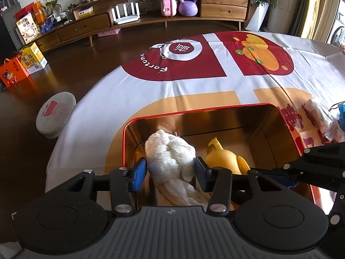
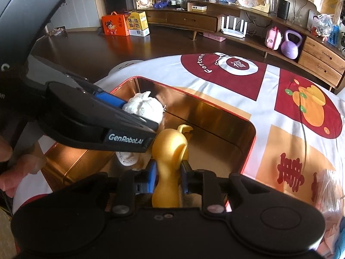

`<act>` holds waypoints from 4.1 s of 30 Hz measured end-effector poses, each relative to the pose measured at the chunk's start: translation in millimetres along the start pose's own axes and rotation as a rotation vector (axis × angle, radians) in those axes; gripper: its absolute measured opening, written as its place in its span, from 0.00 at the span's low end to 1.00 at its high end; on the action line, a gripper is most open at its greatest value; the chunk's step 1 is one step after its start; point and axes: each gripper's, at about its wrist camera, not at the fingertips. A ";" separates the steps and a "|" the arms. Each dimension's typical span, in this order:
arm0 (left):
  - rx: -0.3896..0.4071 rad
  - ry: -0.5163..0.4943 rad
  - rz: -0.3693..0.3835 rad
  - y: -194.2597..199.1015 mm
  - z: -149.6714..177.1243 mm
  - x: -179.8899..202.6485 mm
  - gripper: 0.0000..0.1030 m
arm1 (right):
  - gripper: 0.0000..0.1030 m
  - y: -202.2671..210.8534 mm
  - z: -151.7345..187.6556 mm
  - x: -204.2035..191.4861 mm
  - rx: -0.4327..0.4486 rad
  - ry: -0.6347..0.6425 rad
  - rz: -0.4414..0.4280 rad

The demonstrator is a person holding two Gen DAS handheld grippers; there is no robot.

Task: Organize soft objects
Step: 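Carry mesh cloth with left tool while right tool carries duck into red tin, then open both tools to release cloth and duck in the tin, withdraw, then move left tool to brown bead bracelet and grasp it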

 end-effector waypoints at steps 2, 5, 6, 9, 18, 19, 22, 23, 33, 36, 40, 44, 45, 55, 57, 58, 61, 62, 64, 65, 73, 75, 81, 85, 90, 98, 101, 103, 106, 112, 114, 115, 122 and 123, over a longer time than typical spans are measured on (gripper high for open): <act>-0.003 0.003 0.001 1.5 0.4 0.3 0.49 | 0.28 2.4 -0.3 1.4 0.004 -0.004 0.006; 0.001 0.011 0.007 5.0 1.4 0.5 0.52 | 0.32 7.3 -1.2 3.1 0.015 -0.011 0.006; 0.002 0.015 0.006 6.4 1.4 0.6 0.53 | 0.33 8.6 -1.4 3.4 0.016 -0.011 0.006; 0.009 0.023 0.004 11.3 0.7 0.7 0.59 | 0.35 13.4 -0.4 4.6 0.018 -0.015 0.006; 0.044 0.024 0.008 33.4 -2.0 7.2 0.61 | 0.44 33.6 1.1 6.6 0.034 -0.026 0.005; 0.047 0.022 0.007 36.3 -2.0 8.4 0.61 | 0.45 36.4 1.5 6.4 0.035 -0.026 0.004; 0.055 0.018 0.010 45.8 -2.1 12.0 0.64 | 0.48 47.4 2.8 5.0 0.050 -0.025 0.002; 0.058 0.018 0.008 49.2 -2.3 13.1 0.64 | 0.50 51.2 2.9 5.2 0.055 -0.028 -0.002; 0.125 0.035 0.014 89.2 -1.3 24.3 0.73 | 0.63 93.8 6.0 4.2 0.123 -0.033 -0.023; 0.145 0.041 0.020 101.3 0.5 28.5 0.73 | 0.66 105.6 8.0 4.8 0.139 -0.031 -0.025; 0.168 0.040 0.025 116.5 4.1 35.1 0.73 | 0.72 121.7 12.2 9.2 0.164 -0.048 -0.031; 0.197 0.051 0.035 132.9 8.9 42.7 0.74 | 0.79 138.3 18.5 16.4 0.186 -0.064 -0.036; 0.205 0.054 0.039 137.3 10.4 44.8 0.74 | 0.81 143.1 20.6 18.7 0.192 -0.073 -0.039; 0.294 0.094 0.056 175.9 24.2 66.2 0.80 | 0.96 189.8 42.9 39.7 0.282 -0.126 -0.063; 0.322 0.106 0.053 185.0 28.9 71.3 0.81 | 0.99 198.9 48.8 44.8 0.300 -0.133 -0.063; 0.331 0.111 0.054 188.2 30.7 73.4 0.83 | 0.99 202.3 51.2 47.4 0.306 -0.137 -0.064; 0.354 0.117 0.061 196.9 36.2 81.5 0.83 | 1.00 215.6 60.3 55.4 0.321 -0.147 -0.062; 0.358 0.115 0.062 198.5 37.6 84.5 0.83 | 1.00 219.4 62.9 58.0 0.327 -0.150 -0.059; 0.364 0.108 0.062 202.2 41.0 91.9 0.84 | 1.00 228.1 68.9 63.5 0.340 -0.155 -0.048; 0.367 0.103 0.062 203.4 42.6 95.7 0.84 | 1.00 231.5 71.4 65.8 0.345 -0.156 -0.042; 0.378 0.108 0.102 207.3 53.1 128.6 0.84 | 1.00 253.9 94.8 91.5 0.367 -0.170 0.015; 0.378 0.104 0.119 206.5 55.7 137.9 0.84 | 1.00 258.6 101.2 98.6 0.370 -0.170 0.036; 0.377 0.085 0.177 202.8 65.3 169.3 0.98 | 1.00 268.9 120.1 126.4 0.368 -0.197 0.099; 0.357 0.092 0.190 194.8 69.9 185.7 0.99 | 1.00 273.0 133.3 146.7 0.359 -0.213 0.154; 0.313 0.085 0.198 180.6 78.9 204.8 0.99 | 1.00 275.1 150.1 178.6 0.340 -0.247 0.232; 0.229 0.106 0.214 154.6 91.4 223.7 0.99 | 1.00 262.5 172.5 225.0 0.279 -0.306 0.318; 0.211 0.105 0.210 146.3 94.3 228.5 0.99 | 1.00 253.8 176.3 242.1 0.262 -0.330 0.333; 0.202 0.095 0.200 140.7 96.4 231.8 0.99 | 1.00 245.3 179.1 251.8 0.245 -0.340 0.347; 0.190 0.086 0.191 133.0 99.1 235.5 0.99 | 0.99 232.9 182.6 263.7 0.219 -0.354 0.362; 0.161 0.092 0.204 116.6 105.1 238.6 0.99 | 0.97 206.6 184.3 273.7 0.170 -0.331 0.354; 0.148 0.078 0.192 111.2 107.3 240.8 0.99 | 0.97 200.3 185.0 277.1 0.156 -0.333 0.351; 0.143 0.071 0.188 109.3 108.1 242.0 0.99 | 0.97 198.4 184.1 279.6 0.152 -0.334 0.347; 0.106 0.055 0.189 94.3 111.7 247.6 0.99 | 0.97 181.4 184.7 290.7 0.121 -0.317 0.325; 0.102 0.050 0.191 92.6 112.1 248.4 0.99 | 0.97 178.3 184.6 292.1 0.116 -0.318 0.321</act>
Point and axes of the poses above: each gripper's, at about its wrist camera, not at the fingertips, and y roughly against the way its jaws point, x to its right, z to its underside, and after that the axes turned 7 degrees about x, right-handed
